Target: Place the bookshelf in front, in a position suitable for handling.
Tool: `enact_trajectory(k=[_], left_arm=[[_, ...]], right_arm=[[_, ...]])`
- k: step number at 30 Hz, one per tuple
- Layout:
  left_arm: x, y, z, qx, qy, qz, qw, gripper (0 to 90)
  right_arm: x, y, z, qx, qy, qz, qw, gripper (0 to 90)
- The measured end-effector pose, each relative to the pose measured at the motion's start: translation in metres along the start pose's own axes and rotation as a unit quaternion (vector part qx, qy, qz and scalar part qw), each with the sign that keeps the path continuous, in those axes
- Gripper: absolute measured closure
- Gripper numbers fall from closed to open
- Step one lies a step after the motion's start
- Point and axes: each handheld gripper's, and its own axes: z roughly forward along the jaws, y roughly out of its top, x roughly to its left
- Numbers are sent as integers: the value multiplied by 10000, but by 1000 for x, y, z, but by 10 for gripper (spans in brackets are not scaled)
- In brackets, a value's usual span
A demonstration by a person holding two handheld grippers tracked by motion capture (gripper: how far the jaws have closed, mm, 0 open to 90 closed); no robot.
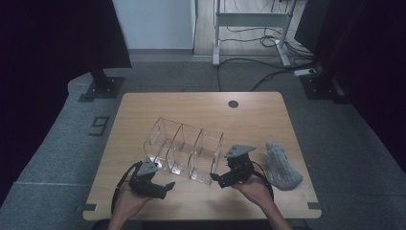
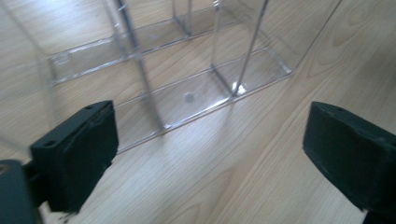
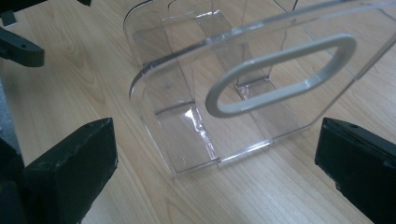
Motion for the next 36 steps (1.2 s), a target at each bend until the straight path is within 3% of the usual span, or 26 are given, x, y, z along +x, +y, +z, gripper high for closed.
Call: enact_trajectory(k=[6,10,12,19,29,36], left_arm=[[14,-12,-8,2,103,-71,9999,0],[20,-16,-10,-35,132,-116,9998,0],[27,-20,-11,-98,185,-140,9997,0],[36,-27,-12,-184,230,-181,9994,0],[43,-32,-10,-180,268,-327,9989,0],[42,-30,-12,-178,304,-378,9987,0]], right_arm=[[5,8,13,148,-176,52,9997,0],[5,11,15,129,-259,59,9996,11],[3,11,16,103,-324,53,9994,59],[-4,9,14,88,-325,100,9994,82],[-25,2,3,79,-543,277,9981,120],[-46,-3,-6,59,-828,480,9954,127]])
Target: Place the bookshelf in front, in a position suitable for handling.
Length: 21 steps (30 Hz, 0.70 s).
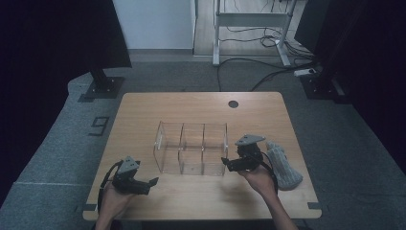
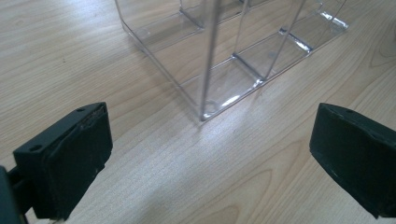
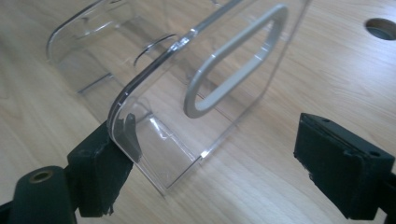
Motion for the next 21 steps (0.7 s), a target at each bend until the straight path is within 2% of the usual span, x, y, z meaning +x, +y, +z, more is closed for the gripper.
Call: enact_trajectory(k=[7,8,13,15,17,21], left_arm=[[1,2,-4,-34,-7,-30,10000,0],[2,2,-6,-69,-11,-67,10000,0],[2,3,-7,-59,3,-85,9999,0],[2,4,-6,-22,28,-61,10000,0],[1,4,-6,-11,44,-58,10000,0],[2,6,-5,29,86,-70,9999,0]], right_arm=[[-17,-2,-4,28,-189,128,9997,151],[-22,-2,-6,48,-275,172,9995,172],[-28,-2,-9,57,-288,311,9991,236],[-26,-1,-9,35,-153,281,9995,316],[-25,0,-9,13,-122,284,9995,341],[-20,3,-6,-25,34,226,9997,540]])
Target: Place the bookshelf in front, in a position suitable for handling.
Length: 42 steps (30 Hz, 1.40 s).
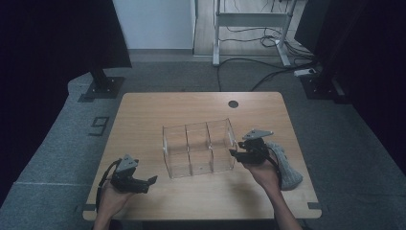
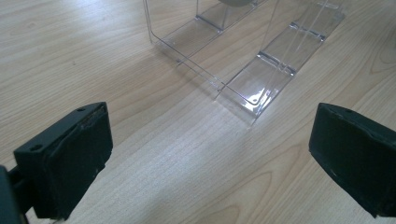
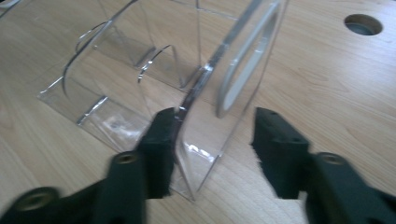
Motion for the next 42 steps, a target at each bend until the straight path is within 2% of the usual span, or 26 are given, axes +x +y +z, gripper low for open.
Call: enact_trajectory(k=[2,3,11,17,18,24,31,35,42], left_arm=[[0,0,0,5,5,-11,10000,0],[1,0,-1,6,24,-31,10000,0],[2,0,-1,15,43,-34,10000,0],[0,0,1,73,76,2,9999,2],[0,0,1,79,93,6,9999,5],[-4,3,0,0,54,31,10000,6],[-7,7,-1,-80,-110,79,9999,0],[-9,10,-3,-168,-131,97,9997,2],[-12,14,-7,-325,-139,128,9993,71]], right_arm=[[1,0,0,-7,37,-6,10000,565],[2,1,0,-7,96,-2,10000,637],[-2,0,-2,-4,-45,33,10000,697],[-14,-3,-7,-52,-178,233,9996,753],[-19,-5,-9,-86,-156,305,9994,787],[-25,-7,-11,-109,-188,326,9992,812],[-23,-7,-11,-89,-207,225,9995,816],[-21,-6,-10,-80,-159,171,9997,818],[-14,-4,-7,-63,-26,78,9999,825]])
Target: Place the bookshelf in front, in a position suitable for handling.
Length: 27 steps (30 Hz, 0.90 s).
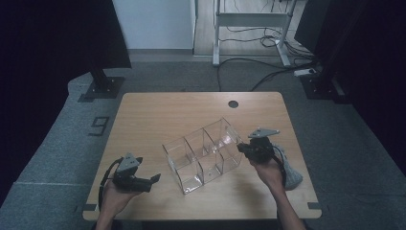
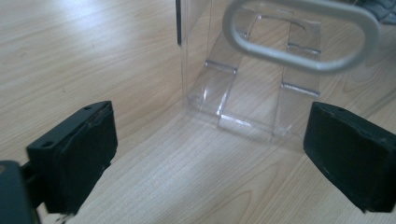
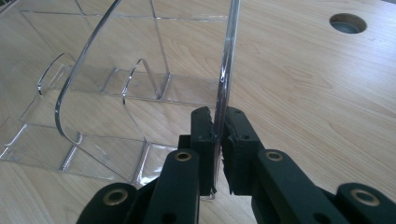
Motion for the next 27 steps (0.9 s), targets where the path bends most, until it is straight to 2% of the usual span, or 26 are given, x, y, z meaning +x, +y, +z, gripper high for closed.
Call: enact_trajectory(k=[4,8,11,17,27], left_arm=[[1,2,-3,-136,-107,-18,9998,115],[1,2,-3,-166,-146,15,9998,140],[0,2,-2,-189,-272,54,9994,154],[-2,5,-1,-228,-396,129,9989,194],[-5,7,4,-106,-490,241,9984,238]], right_arm=[[5,1,2,25,119,-102,9999,830],[9,2,4,38,179,-160,9997,834],[13,4,6,52,269,-240,9993,837],[17,4,7,56,363,-307,9989,838],[21,6,9,88,448,-389,9982,836]])
